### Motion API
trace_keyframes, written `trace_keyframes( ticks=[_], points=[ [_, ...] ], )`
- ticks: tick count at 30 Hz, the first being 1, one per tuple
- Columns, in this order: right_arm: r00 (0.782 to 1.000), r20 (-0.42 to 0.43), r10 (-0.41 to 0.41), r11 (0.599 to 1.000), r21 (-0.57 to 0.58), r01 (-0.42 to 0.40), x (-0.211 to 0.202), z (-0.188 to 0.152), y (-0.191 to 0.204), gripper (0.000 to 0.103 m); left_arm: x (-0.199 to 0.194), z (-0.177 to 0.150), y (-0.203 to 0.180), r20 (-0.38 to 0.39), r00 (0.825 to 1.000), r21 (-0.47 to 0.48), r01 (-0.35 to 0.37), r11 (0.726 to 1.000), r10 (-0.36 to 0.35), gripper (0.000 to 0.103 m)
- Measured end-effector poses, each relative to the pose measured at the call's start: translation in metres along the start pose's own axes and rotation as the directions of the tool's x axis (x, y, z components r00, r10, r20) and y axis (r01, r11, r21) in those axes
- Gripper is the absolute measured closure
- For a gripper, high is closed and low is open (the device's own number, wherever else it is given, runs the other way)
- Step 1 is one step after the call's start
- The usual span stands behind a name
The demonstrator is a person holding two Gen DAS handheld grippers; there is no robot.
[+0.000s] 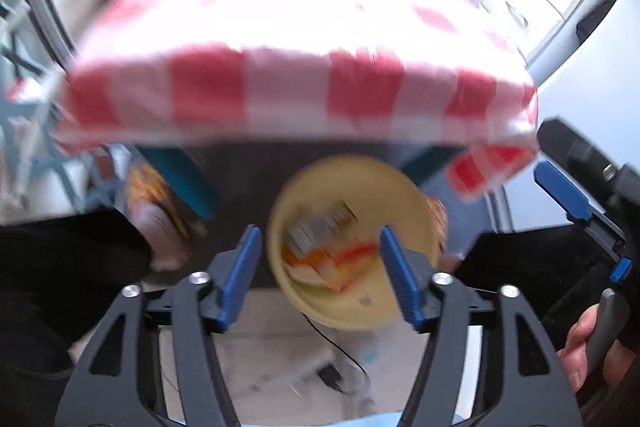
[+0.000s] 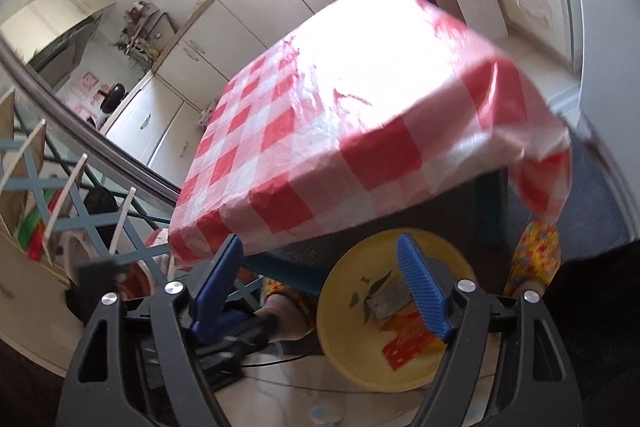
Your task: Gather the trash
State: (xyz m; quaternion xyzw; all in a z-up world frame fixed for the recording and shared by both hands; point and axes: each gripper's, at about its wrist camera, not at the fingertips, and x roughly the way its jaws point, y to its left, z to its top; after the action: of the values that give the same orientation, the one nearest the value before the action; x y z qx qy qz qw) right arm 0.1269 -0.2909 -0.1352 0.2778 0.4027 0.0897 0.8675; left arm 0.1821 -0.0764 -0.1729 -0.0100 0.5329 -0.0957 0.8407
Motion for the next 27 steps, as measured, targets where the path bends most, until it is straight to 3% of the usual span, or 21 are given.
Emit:
trace_keyframes(
  ticks=[4,12,22,27],
  points=[
    [0.992,0.113,-0.051,0.99,-0.129,0.066,-0.021,-0.001,0.025,0.018,-0.041,-0.002,0.006,0.148,0.986,0.013,-0.081,0.997,0.079,0.029],
    [0.937,0.334,-0.101,0.944,-0.265,0.196,-0.063,-0.008,0.058,0.007,-0.112,-0.017,0.025,0.338,0.928,-0.027,-0.155,0.987,0.155,0.017],
    [0.91,0.401,-0.103,0.899,-0.353,0.257,-0.098,-0.015,0.09,0.007,-0.18,-0.031,0.021,0.478,0.861,-0.025,-0.183,0.983,0.173,0.011],
    [0.905,0.42,-0.069,0.911,-0.344,0.229,-0.133,-0.007,0.107,0.007,-0.208,-0.035,0.021,0.525,0.834,-0.035,-0.18,0.983,0.172,0.009]
  ],
)
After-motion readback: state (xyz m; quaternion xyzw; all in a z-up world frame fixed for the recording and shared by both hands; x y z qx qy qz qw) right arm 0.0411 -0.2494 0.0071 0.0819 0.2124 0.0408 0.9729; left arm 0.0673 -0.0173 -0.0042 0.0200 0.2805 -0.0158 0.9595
